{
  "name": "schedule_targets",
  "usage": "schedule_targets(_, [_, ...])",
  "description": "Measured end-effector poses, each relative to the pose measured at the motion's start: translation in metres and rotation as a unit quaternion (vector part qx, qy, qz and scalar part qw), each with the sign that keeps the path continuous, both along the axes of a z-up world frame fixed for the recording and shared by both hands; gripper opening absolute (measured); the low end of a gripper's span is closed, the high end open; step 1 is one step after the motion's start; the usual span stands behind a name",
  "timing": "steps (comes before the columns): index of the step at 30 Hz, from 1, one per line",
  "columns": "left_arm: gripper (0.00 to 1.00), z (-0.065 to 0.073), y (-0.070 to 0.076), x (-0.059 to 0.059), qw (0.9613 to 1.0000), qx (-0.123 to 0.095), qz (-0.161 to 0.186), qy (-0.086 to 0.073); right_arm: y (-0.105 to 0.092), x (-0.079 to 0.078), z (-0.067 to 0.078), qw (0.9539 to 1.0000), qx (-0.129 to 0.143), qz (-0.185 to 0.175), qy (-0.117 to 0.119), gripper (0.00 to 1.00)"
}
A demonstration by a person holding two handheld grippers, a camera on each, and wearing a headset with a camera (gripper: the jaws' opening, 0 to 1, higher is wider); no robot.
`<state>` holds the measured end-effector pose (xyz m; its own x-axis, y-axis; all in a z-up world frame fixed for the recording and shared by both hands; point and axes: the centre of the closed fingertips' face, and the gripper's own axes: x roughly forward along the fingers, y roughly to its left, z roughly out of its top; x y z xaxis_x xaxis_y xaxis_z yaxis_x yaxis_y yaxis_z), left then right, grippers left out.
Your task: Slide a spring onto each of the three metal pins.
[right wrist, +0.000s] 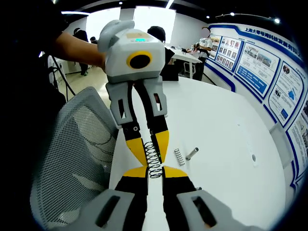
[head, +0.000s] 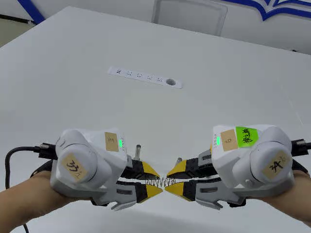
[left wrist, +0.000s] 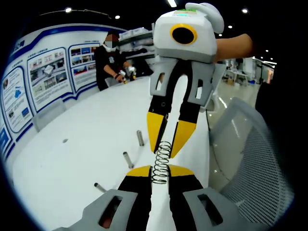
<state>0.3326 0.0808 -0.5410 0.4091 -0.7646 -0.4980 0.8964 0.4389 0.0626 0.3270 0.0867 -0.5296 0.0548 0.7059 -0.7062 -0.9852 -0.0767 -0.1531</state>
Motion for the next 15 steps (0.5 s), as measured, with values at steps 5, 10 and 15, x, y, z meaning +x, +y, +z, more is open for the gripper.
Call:
schedule_targets(5, [0.10, 0.005, 0.000, -0.002, 0.9998, 0.003, -0.014, -0.016, 0.001, 0.001, 0.004, 1.0000, 0.008, 0.002, 0.001, 0.12])
schedule_targets(10, [0.10, 0.009, 0.002, 0.001, 0.9995, 0.005, -0.017, -0.027, -0.003, 0.002, -0.001, 0.9999, -0.009, 0.010, 0.006, 0.16])
schedule_targets(15, [0.10, 0.011, 0.004, 0.001, 0.9994, 0.001, -0.020, -0.027, -0.002, 0.002, 0.000, 0.9999, 0.001, 0.013, 0.010, 0.15])
